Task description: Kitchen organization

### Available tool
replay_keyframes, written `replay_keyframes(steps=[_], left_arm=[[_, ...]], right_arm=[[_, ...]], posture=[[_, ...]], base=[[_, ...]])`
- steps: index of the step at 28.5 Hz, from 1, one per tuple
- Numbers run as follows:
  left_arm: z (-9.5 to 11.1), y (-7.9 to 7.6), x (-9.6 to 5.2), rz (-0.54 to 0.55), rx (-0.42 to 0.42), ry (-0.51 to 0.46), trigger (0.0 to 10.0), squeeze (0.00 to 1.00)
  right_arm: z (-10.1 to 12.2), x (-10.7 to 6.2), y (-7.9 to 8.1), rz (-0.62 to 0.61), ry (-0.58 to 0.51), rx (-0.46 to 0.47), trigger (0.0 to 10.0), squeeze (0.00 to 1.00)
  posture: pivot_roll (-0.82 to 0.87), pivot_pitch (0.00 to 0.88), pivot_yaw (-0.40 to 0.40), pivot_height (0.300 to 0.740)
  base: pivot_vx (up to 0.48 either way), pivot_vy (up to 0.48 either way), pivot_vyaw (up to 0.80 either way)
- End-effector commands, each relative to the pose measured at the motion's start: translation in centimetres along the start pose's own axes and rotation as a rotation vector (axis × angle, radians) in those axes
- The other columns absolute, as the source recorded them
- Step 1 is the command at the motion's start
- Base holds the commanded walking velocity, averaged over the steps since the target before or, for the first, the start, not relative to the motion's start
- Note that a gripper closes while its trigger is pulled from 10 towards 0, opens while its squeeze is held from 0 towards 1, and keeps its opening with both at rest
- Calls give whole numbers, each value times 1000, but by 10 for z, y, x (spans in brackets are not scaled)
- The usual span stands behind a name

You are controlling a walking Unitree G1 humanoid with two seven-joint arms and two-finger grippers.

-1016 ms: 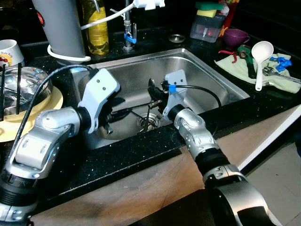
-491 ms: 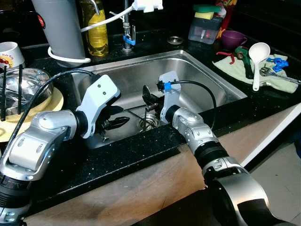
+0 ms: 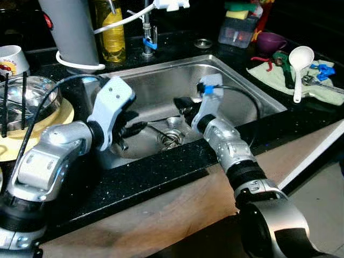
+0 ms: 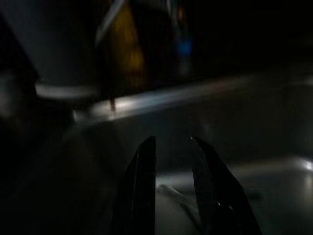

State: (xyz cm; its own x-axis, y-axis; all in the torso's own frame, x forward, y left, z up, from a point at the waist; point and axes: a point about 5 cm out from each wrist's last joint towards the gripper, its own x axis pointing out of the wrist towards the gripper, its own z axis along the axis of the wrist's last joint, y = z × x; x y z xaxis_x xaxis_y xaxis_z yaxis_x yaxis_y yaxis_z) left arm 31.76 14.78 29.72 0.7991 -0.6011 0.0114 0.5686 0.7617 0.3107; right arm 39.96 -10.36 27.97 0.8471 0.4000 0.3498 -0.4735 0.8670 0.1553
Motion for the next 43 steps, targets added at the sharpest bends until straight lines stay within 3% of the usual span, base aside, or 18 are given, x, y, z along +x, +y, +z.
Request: replay_keyframes(steps=[1, 4, 6, 9, 12, 17, 30, 43], left_arm=[[-2, -3, 2, 23, -62, -2, 10000, 0], [-2, -5, 4, 33, -71, -14, 10000, 0], [-5, -7, 6, 120, -115, -38, 10000, 0], [-6, -7, 7, 144, -131, -41, 10000, 0], [-9, -5, 9, 220, -147, -45, 10000, 0], [-15, -10, 9, 243, -142, -27, 10000, 0], [-18, -13, 5, 271, -154, -20, 10000, 0], [-15, -14, 4, 292, -176, -49, 10000, 0]], right_arm=[[8, -10, -2, -35, -66, 45, 10000, 0], [12, -18, -1, -45, -100, 55, 10000, 0], [13, -37, 5, -47, -136, 7, 10000, 0], [12, -42, 7, -50, -143, -8, 10000, 0], [11, -57, 12, -65, -148, -9, 10000, 0], [10, -75, 20, -83, -126, 9, 10000, 0], [7, -90, 43, -6, -79, 23, 10000, 0], [17, -94, 46, -14, -106, 33, 10000, 0]], posture=[[-57, 206, -9, 740], [-63, 202, -8, 740], [-71, 197, -8, 740], [-72, 197, -7, 740], [-75, 193, -7, 740], [-82, 189, -5, 740], [-81, 184, -10, 740], [-79, 168, -14, 740]], base=[[0, 0, 0], [0, 0, 0], [0, 0, 0], [0, 0, 0], [0, 0, 0], [0, 0, 0], [0, 0, 0], [0, 0, 0]])
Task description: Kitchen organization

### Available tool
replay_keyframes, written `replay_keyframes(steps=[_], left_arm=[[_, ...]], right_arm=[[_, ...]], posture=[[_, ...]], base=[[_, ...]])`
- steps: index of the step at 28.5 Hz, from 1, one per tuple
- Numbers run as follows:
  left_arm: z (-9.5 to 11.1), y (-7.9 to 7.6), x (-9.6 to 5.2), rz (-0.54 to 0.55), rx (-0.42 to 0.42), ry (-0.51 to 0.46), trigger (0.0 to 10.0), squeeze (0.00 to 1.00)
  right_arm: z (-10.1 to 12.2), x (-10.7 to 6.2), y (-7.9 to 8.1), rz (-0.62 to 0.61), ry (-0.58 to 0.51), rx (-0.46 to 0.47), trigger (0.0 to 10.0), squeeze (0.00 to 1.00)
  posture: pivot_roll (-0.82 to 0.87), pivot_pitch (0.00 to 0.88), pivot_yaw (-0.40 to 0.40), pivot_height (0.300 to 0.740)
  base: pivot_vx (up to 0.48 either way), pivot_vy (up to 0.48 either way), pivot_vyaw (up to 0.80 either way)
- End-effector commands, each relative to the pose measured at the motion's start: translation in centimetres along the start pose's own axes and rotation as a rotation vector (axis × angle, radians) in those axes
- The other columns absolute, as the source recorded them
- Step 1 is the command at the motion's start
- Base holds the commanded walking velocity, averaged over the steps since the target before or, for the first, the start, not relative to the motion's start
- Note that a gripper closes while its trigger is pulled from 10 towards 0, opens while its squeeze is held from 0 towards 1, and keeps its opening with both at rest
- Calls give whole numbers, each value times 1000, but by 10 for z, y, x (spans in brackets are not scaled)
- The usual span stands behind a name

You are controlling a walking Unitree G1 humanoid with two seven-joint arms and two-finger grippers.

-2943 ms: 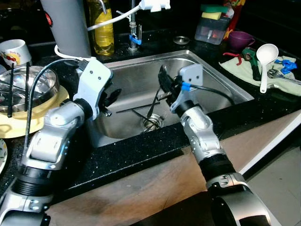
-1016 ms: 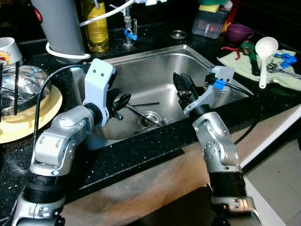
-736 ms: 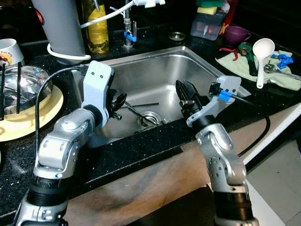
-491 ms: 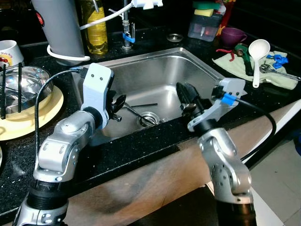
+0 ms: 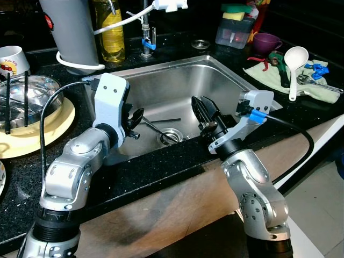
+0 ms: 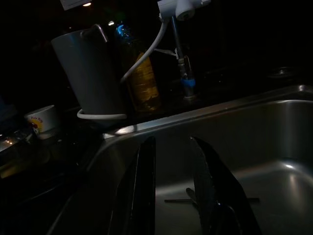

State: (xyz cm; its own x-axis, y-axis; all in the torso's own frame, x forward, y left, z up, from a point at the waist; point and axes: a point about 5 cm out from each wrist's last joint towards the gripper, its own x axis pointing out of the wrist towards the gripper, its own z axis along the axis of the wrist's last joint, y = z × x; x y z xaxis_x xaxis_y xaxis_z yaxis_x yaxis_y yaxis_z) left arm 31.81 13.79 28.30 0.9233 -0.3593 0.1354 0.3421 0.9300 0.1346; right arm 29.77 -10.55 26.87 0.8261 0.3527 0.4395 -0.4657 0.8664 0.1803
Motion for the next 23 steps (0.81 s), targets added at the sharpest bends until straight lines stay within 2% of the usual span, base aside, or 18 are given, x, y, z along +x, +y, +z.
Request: replay_keyframes(steps=[1, 18, 23], left_arm=[[-4, -1, -3, 0, -23, 12, 10000, 0], [-3, -2, -4, -9, -40, 2, 10000, 0], [-4, -2, -4, -11, -44, 3, 10000, 0]], right_arm=[[2, -3, 1, 1, -3, 13, 10000, 0], [-1, -4, 1, -2, 15, 22, 10000, 0], [-1, -4, 0, -6, 20, 23, 10000, 0]], posture=[[-78, 167, -14, 740], [-77, 167, -16, 740], [-77, 167, -16, 740]], base=[[0, 0, 0], [0, 0, 0], [-271, 0, 0]])
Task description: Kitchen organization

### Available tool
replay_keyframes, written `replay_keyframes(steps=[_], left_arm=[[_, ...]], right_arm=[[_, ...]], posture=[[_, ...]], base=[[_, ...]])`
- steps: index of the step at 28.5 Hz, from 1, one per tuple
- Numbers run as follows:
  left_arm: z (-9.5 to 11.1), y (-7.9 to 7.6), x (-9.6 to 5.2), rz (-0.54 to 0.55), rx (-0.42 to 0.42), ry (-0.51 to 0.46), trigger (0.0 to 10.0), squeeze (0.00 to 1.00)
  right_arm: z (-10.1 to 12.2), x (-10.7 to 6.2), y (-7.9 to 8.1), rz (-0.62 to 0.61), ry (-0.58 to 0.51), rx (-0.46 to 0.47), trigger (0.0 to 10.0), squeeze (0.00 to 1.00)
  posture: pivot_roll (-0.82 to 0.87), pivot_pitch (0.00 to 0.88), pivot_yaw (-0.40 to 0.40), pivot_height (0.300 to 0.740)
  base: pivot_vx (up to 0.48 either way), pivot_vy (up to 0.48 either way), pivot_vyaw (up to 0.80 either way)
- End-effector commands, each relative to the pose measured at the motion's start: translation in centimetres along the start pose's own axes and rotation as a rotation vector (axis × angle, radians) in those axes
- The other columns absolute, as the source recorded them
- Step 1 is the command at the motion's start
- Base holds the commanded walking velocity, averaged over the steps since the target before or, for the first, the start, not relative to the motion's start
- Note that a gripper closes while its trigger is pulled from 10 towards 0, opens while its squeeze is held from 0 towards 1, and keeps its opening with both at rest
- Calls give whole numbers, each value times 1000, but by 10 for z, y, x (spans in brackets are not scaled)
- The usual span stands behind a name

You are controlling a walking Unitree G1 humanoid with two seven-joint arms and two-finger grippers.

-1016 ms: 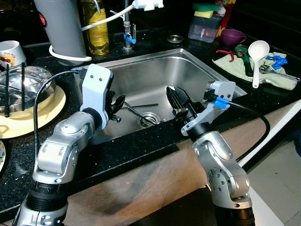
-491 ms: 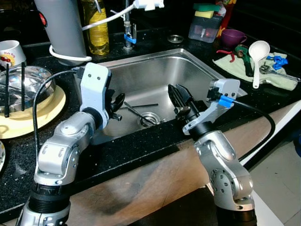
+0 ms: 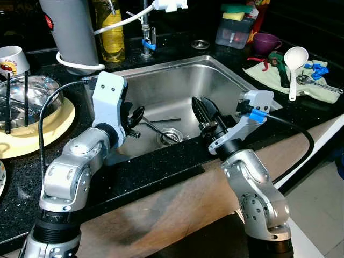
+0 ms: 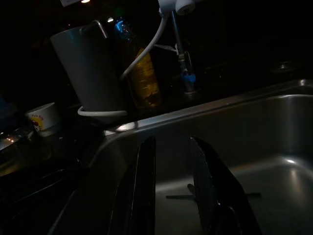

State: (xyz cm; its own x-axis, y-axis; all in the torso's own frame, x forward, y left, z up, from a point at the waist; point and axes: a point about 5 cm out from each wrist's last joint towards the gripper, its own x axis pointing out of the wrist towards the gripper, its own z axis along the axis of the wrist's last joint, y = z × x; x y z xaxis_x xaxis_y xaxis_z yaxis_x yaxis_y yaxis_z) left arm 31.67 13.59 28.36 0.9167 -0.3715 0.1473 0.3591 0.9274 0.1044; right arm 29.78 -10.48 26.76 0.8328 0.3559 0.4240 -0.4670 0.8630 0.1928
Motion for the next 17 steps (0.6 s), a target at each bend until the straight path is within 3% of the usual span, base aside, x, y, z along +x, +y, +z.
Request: replay_keyframes(steps=[1, 17], left_arm=[[-5, 0, -3, 2, -11, 17, 10000, 0], [-5, 1, -4, 3, -6, 22, 10000, 0]], right_arm=[[0, -4, 0, -2, 3, 11, 10000, 0], [0, -5, -1, -9, 9, 13, 10000, 0]], posture=[[-77, 167, -16, 740], [-78, 172, -16, 740]], base=[[-277, 0, 0], [-287, 0, 0]])
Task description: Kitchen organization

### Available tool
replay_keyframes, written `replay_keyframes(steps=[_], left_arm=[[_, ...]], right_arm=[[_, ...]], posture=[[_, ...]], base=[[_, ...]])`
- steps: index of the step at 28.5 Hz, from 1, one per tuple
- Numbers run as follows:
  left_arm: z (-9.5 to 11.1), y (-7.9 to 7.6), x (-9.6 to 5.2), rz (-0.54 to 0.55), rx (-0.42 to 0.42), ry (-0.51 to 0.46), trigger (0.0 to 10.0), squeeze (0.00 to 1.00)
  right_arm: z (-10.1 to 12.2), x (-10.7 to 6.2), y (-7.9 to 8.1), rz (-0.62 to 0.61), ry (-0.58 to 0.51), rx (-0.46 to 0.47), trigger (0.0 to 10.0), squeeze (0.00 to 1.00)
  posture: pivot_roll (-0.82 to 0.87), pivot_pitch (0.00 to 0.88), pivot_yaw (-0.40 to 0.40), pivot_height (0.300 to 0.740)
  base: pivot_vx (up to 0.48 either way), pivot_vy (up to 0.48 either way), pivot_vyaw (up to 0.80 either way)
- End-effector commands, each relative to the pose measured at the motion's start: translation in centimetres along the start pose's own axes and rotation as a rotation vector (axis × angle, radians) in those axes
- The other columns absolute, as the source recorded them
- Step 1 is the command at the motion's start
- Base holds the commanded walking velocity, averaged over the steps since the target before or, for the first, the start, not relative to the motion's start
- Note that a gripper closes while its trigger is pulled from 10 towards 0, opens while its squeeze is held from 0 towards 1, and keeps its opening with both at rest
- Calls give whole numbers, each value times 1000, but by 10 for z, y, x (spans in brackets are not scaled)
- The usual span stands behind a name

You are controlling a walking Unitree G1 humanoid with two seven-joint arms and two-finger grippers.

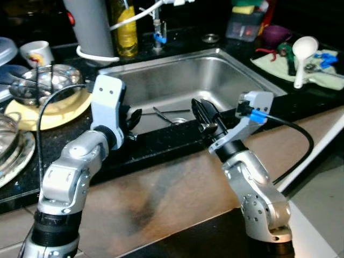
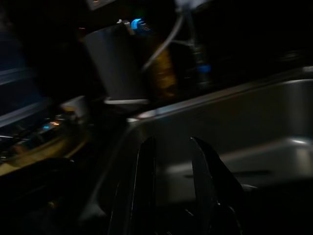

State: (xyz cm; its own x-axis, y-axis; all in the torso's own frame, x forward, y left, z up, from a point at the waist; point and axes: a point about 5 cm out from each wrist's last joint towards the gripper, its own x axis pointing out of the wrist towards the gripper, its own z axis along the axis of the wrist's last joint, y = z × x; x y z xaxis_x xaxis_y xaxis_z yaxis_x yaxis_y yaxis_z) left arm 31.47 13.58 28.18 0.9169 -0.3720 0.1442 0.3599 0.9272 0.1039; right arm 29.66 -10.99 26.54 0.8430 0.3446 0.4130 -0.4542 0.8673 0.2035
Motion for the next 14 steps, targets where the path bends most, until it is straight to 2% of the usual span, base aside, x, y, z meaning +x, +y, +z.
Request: replay_keyframes(steps=[1, 14], left_arm=[[-4, 2, -2, 4, -6, 19, 10000, 0], [-12, 7, -5, 50, 2, 86, 10000, 0]], right_arm=[[0, -1, 3, 8, 0, 9, 10000, 0], [-1, -1, 3, 15, 12, 16, 10000, 0]], posture=[[-78, 172, -16, 740], [-77, 184, -21, 740]], base=[[-244, 0, 0], [-19, 0, 0]])
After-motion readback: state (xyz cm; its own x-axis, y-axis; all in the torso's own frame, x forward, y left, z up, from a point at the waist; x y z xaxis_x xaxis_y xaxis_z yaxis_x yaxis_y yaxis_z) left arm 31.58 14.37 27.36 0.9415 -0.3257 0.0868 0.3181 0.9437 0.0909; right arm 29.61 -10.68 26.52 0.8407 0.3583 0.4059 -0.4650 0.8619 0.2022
